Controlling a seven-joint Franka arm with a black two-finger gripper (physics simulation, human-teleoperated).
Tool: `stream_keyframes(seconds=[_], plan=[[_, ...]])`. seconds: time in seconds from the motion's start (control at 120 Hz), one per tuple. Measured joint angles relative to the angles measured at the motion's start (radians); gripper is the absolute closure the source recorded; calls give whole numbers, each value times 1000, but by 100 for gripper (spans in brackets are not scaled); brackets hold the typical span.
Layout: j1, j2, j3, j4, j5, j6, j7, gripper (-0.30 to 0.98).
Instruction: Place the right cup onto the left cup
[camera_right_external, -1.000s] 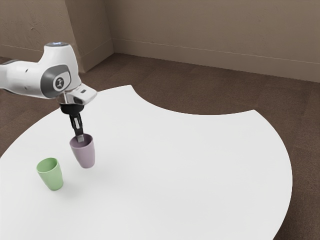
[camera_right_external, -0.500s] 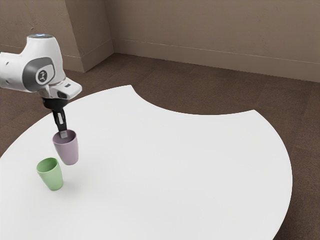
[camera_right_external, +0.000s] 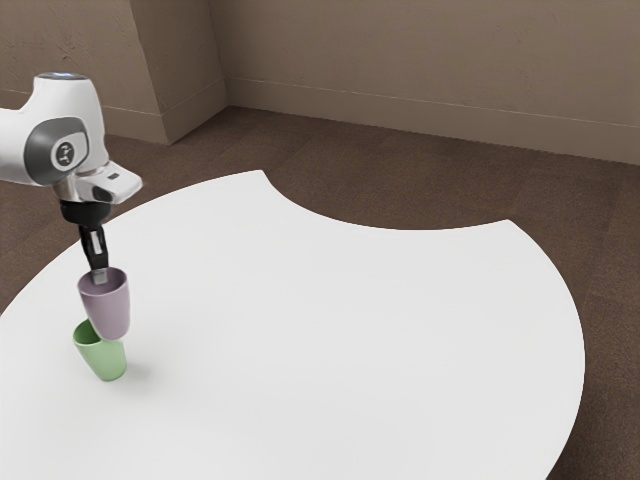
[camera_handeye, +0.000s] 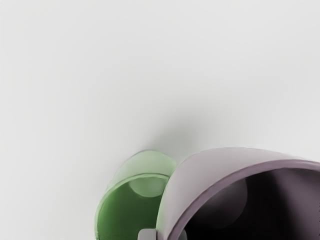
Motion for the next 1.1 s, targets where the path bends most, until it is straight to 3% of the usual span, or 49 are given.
stream_keyframes(seconds=[1.1], plan=[[1, 36, 72, 32, 51, -49, -2, 79]])
